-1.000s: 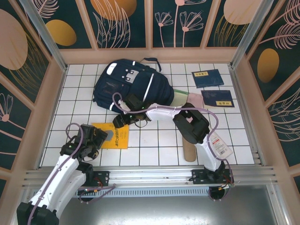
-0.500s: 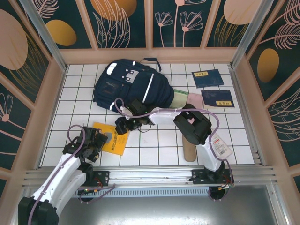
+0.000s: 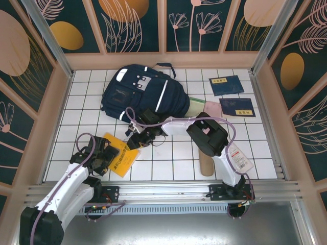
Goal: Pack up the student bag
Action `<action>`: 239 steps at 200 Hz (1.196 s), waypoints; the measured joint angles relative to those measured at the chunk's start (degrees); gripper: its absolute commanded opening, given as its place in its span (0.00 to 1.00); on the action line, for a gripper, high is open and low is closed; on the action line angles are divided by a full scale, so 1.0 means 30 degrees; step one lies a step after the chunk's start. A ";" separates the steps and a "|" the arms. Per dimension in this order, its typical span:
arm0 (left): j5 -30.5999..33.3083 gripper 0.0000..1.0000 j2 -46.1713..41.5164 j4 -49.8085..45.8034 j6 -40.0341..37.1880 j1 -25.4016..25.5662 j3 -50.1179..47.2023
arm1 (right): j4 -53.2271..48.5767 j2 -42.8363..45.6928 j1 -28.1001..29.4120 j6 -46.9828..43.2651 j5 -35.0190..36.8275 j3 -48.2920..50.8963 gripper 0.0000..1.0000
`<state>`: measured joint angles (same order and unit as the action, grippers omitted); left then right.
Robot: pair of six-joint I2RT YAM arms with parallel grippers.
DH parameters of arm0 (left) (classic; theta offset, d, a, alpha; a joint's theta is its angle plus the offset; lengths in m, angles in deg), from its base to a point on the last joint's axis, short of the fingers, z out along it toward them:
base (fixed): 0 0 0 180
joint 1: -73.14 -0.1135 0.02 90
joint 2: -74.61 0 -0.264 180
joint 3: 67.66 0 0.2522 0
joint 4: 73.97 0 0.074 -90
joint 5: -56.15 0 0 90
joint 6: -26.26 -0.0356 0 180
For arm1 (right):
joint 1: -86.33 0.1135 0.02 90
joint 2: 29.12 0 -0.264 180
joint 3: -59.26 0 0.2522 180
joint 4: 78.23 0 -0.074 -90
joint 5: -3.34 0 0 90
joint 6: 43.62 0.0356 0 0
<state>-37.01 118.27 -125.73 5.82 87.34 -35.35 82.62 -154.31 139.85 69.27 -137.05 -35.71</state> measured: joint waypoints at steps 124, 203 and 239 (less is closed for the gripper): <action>-0.0160 0.84 -0.0816 -0.0095 -0.0634 0.0000 -0.0131 | -0.0299 -0.2295 0.0379 0.1683 -0.2208 -0.2922 0.41; 0.0095 0.88 -0.0991 0.0423 -0.1421 0.0015 0.0080 | -0.0284 -0.2018 0.0036 0.2215 -0.1297 -0.2339 0.10; 0.0313 0.90 -0.0991 0.1341 -0.1909 0.0015 0.1093 | 0.2208 -0.0160 -0.1027 0.4488 -0.1435 0.0896 0.09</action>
<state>-36.07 115.29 -121.71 0.10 87.38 -32.07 89.25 -154.79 136.77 82.74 -141.35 -33.02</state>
